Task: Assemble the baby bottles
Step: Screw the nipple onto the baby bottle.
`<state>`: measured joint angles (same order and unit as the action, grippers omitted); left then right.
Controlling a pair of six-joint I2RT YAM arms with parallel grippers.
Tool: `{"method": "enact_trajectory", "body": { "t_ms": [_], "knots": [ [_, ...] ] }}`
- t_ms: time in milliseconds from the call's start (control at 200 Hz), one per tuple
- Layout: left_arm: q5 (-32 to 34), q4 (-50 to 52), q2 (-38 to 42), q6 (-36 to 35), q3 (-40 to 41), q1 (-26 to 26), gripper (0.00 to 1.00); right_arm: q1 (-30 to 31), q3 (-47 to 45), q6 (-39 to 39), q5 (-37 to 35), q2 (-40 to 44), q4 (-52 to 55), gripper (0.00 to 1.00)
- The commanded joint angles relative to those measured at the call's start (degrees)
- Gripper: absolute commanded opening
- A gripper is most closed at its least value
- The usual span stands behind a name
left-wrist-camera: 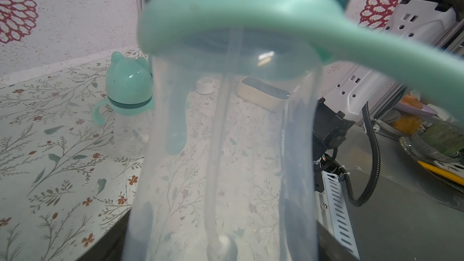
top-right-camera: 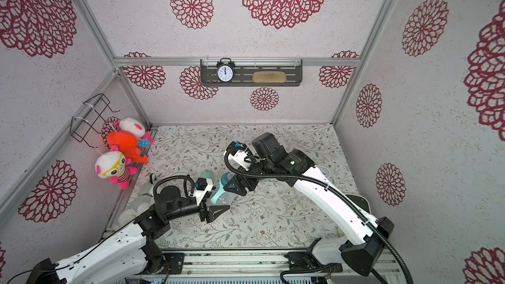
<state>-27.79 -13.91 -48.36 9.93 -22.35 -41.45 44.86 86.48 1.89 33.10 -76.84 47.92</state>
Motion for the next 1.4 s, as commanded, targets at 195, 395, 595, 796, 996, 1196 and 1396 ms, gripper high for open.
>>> {"method": "enact_trajectory", "body": {
  "t_ms": [195,395,595,796,996,1196,1396],
  "knots": [
    [0.2,0.0,1.9,0.0,-1.2,0.5,0.00,-0.6,0.2,0.4,1.5,-0.9,-0.7,0.81],
    [0.2,0.4,2.0,-0.1,-1.5,0.5,0.00,-0.7,0.1,0.0,1.9,-1.2,-1.2,0.78],
    [0.2,0.5,1.9,0.0,-1.5,0.5,0.00,-0.7,-0.3,-0.3,2.2,-1.5,-1.8,0.76],
    [0.4,0.8,2.0,0.0,-1.5,0.5,0.00,-0.8,-0.3,-0.4,2.4,-1.9,-2.0,0.77],
    [0.3,0.9,2.0,0.1,-1.7,0.5,0.00,-0.7,-0.5,-0.5,2.5,-2.0,-2.2,0.76],
    [0.4,1.5,2.0,0.2,-2.1,0.4,0.00,-0.7,-0.6,-0.8,2.7,-2.0,-2.3,0.66],
    [1.3,2.1,2.1,0.5,-2.6,0.4,0.00,-0.7,-0.9,-1.9,3.2,-2.1,-2.3,0.58]
  ]
}}
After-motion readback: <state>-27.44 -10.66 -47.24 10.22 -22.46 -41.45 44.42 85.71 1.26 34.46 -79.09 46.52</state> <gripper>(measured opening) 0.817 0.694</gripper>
